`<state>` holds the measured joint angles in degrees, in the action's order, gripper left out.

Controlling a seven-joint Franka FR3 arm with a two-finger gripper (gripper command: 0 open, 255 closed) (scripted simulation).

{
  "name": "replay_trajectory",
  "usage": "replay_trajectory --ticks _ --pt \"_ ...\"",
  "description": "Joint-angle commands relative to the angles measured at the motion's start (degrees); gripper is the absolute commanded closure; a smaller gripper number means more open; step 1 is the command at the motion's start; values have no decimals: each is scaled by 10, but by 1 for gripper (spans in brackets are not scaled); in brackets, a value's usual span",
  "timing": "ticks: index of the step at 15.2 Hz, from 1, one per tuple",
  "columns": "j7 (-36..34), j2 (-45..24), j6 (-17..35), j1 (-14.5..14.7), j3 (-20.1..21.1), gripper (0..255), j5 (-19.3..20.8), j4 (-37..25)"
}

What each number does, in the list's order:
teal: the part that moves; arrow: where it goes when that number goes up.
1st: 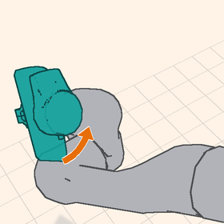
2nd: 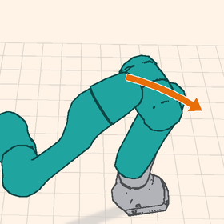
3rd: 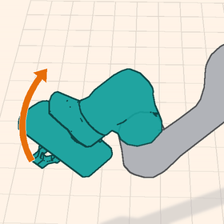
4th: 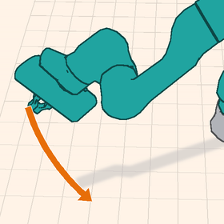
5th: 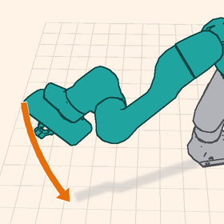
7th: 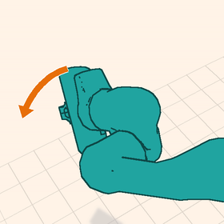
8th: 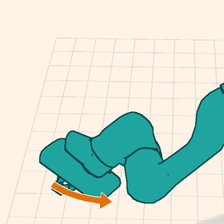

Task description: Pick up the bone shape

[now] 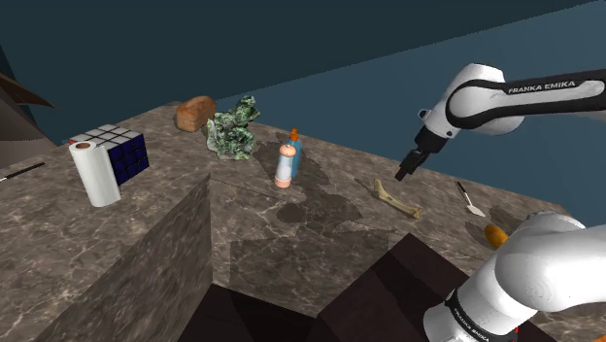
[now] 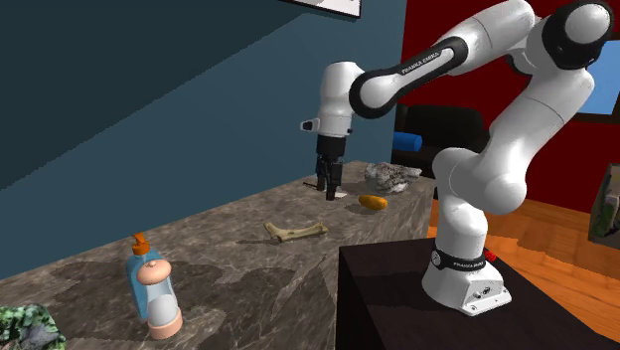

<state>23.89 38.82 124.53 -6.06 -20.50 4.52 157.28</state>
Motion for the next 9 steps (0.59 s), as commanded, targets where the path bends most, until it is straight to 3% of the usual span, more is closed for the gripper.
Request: replay_trajectory --ticks 1,5,9 --pt "36 -32 37 -3 -31 0 6 0" --pt "111 -112 113 9 -98 0 -3 -9" --pt "208 -205 181 47 -175 0 -53 -34"
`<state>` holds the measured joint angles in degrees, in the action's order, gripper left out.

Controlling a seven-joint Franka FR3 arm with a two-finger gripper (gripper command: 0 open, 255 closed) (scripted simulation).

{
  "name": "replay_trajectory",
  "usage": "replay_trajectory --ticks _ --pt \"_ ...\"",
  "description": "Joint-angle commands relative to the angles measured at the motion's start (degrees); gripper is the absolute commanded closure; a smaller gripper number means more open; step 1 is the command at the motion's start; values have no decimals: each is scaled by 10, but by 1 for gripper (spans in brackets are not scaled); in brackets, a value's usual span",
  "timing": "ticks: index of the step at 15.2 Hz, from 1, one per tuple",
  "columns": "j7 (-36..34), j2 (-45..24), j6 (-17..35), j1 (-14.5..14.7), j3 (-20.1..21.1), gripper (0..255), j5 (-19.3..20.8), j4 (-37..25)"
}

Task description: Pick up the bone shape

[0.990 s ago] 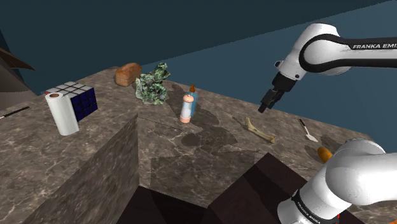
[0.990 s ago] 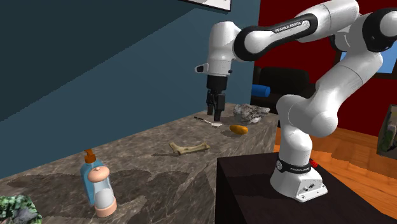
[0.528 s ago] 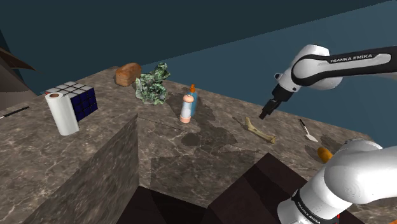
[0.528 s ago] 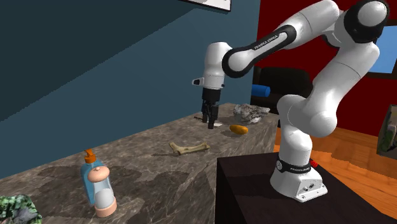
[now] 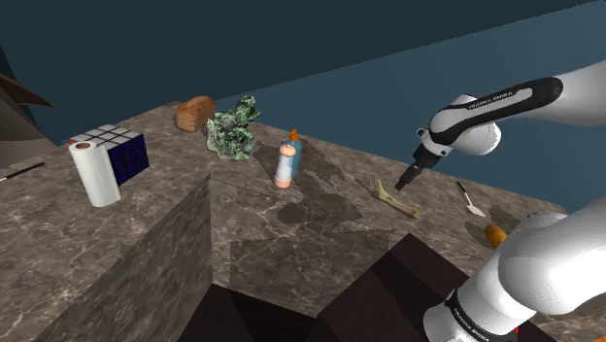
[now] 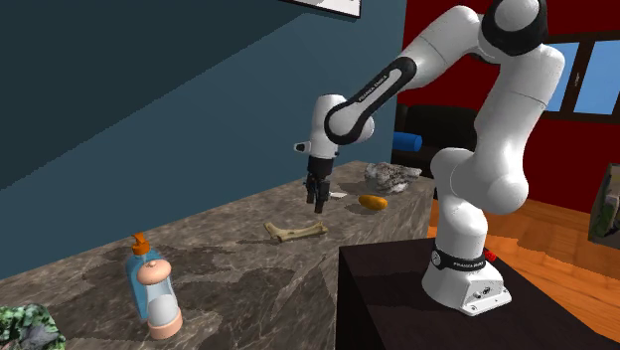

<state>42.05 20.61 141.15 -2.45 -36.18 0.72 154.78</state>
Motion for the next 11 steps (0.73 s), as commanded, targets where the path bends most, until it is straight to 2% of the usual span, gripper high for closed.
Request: replay_trajectory --ticks 1,3,4,6,8,11 --pt "57 -49 29 26 -41 0 -38 -18" --pt "131 -105 53 62 -86 0 -104 -39" --pt "176 -137 61 80 -108 0 -148 -53" --pt "281 -211 63 108 -138 0 -262 -85" --pt "384 -289 47 96 -132 0 -377 -124" --pt "487 -384 20 28 -81 0 -486 -185"
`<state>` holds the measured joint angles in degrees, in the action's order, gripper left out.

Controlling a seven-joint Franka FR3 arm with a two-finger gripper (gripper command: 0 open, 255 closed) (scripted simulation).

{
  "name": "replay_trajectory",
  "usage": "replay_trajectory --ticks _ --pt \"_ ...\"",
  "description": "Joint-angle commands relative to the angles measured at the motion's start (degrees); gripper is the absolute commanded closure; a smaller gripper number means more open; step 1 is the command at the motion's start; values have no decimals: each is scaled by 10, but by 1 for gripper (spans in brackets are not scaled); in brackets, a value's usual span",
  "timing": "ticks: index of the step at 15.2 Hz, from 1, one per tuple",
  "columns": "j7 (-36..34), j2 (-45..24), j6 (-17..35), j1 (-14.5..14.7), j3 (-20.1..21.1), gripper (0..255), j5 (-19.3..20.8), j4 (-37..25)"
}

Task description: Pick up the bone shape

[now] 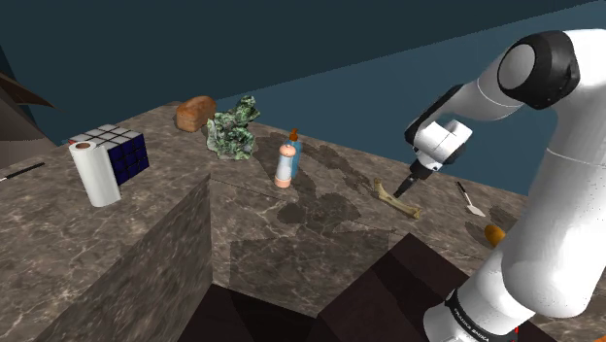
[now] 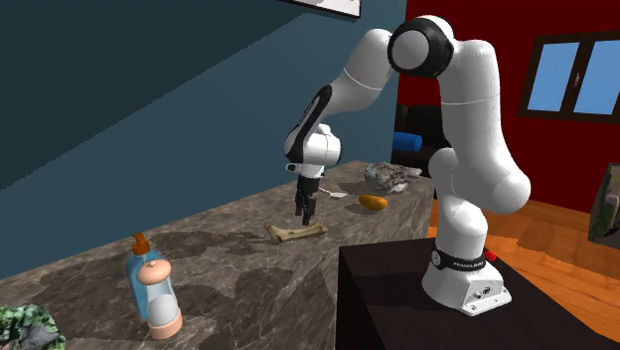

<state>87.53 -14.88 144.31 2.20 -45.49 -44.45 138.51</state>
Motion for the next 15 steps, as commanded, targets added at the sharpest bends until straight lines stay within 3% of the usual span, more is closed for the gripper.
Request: replay_trajectory --ticks 1,3,11,13,14,15 --pt "57 -56 -19 -41 28 0 -59 -43" --pt "97 -108 -34 -81 55 0 -100 -85" --pt "150 -166 -17 -117 101 0 -167 -106" --pt "150 -166 -17 -117 101 0 -167 -106" --pt "149 -166 -17 -117 101 255 -167 -106" --pt "149 -166 -17 -117 101 255 -167 -107"
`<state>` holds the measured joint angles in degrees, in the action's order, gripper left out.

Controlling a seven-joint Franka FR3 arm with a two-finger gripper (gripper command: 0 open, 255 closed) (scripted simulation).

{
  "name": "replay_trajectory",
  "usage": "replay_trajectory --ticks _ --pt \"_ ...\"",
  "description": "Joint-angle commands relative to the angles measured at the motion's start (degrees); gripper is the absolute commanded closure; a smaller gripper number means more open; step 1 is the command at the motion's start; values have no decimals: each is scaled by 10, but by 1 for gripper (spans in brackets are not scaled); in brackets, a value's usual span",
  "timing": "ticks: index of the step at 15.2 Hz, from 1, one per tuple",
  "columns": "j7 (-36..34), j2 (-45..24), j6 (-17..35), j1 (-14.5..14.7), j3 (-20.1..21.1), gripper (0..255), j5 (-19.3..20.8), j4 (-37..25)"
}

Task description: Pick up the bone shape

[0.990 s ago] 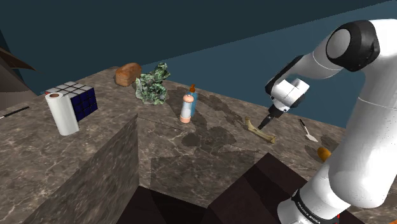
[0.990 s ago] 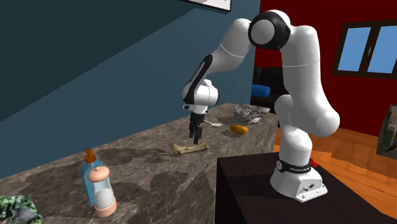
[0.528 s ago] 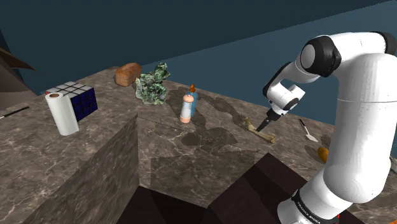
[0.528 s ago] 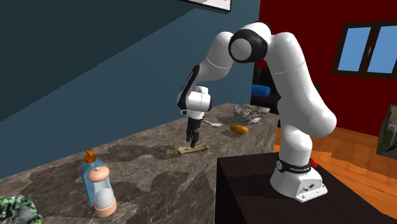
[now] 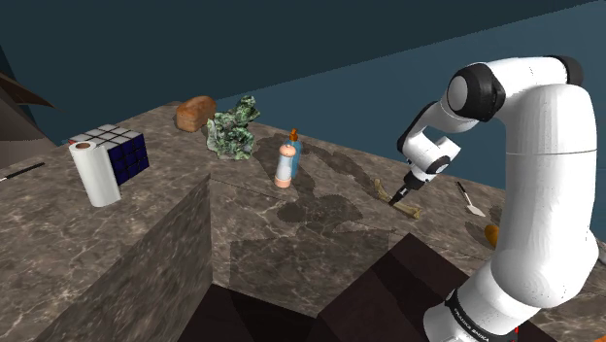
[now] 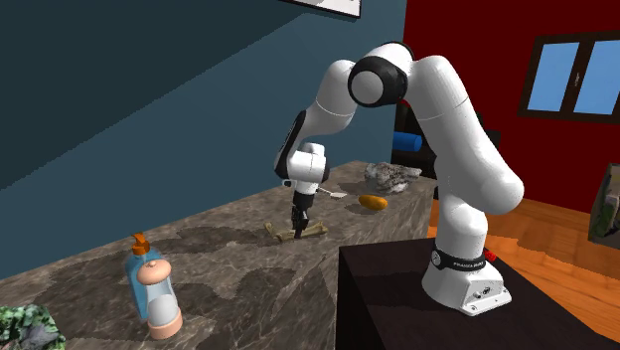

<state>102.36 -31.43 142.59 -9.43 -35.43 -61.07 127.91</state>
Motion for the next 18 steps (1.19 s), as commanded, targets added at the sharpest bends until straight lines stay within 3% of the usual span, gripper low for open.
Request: replay_trajectory --ticks 1,8,18 --pt "1 -1 0 0 1 255 -1 0" --pt "1 0 0 -1 0 255 -1 0" --pt "-68 76 -22 44 -58 255 89 24"
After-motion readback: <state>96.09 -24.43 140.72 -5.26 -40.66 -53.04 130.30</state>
